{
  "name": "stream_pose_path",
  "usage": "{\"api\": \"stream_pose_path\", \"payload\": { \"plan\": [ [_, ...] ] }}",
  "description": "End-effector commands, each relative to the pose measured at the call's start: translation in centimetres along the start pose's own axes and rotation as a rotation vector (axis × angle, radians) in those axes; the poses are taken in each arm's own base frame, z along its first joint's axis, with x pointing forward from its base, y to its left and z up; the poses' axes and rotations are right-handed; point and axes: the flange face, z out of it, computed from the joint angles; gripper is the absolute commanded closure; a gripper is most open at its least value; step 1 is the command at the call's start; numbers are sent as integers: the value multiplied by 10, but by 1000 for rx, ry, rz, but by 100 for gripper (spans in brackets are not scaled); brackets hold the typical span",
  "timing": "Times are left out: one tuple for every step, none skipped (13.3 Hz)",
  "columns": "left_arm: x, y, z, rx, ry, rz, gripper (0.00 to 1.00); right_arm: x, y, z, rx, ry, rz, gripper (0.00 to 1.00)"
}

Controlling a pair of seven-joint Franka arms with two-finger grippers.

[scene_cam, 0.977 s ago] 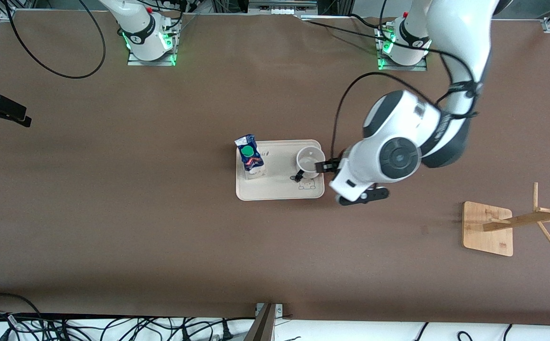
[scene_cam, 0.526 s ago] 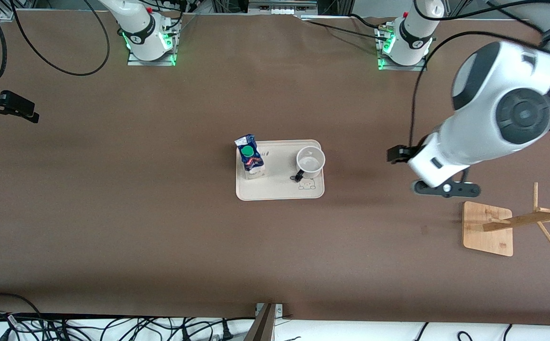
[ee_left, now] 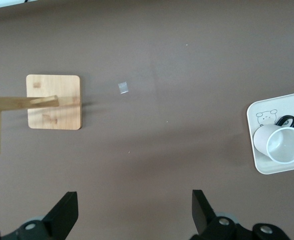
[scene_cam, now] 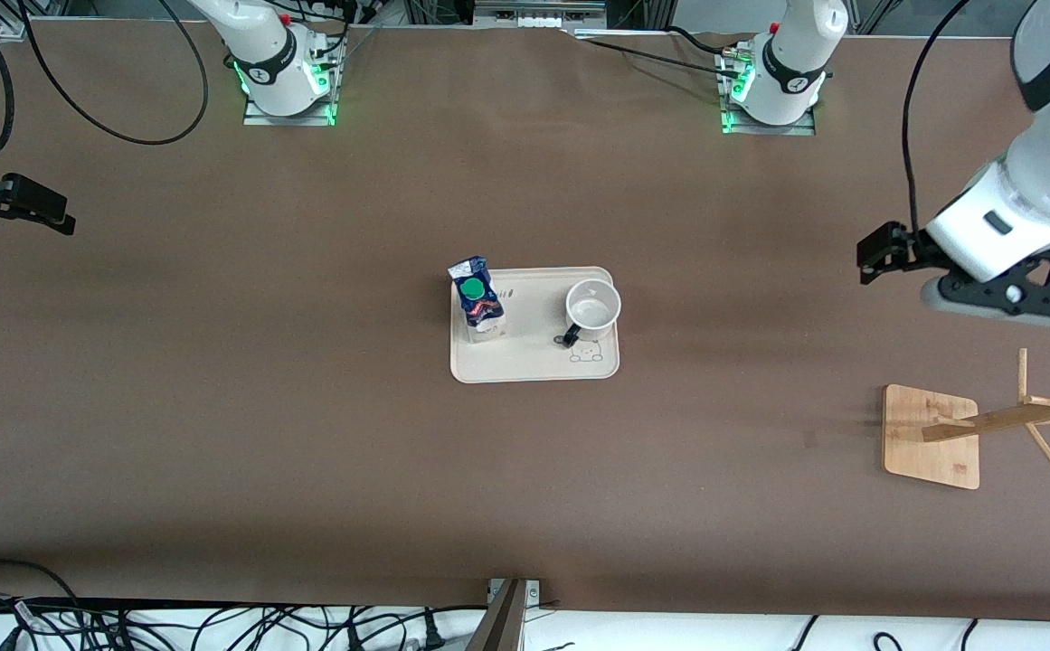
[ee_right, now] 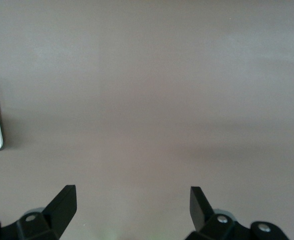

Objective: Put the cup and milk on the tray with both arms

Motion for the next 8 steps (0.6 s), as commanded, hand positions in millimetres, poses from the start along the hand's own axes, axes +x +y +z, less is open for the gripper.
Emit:
{"api": "stream_pose_path", "payload": {
  "plan": [
    [-40,-12,4,0,39,-25,0,-6,-1,-2,-16,5,-74,0],
    [-49,-25,0,0,49,-57,0,-5,-1,-3,-14,4,-75,0],
    [-52,-27,1,1,49,-47,0,-4,-2,-3,-13,3,-77,0],
    [-54,-28,1,2,45,-45,0,-3,-1,-7,-13,9,-75,0],
    [-56,-22,-4,2,52,-42,0,-3,-2,-7,-13,7,-77,0],
    [-55,-20,-2,3,46,-43,0,-2,-2,-7,-13,9,-75,0],
    [-51,-28,6,1,27,-54,0,-3,-1,-7,-14,9,-72,0],
    [-51,-28,8,-1,7,-46,0,-3,-1,-7,-13,7,-64,0]
  ]
}}
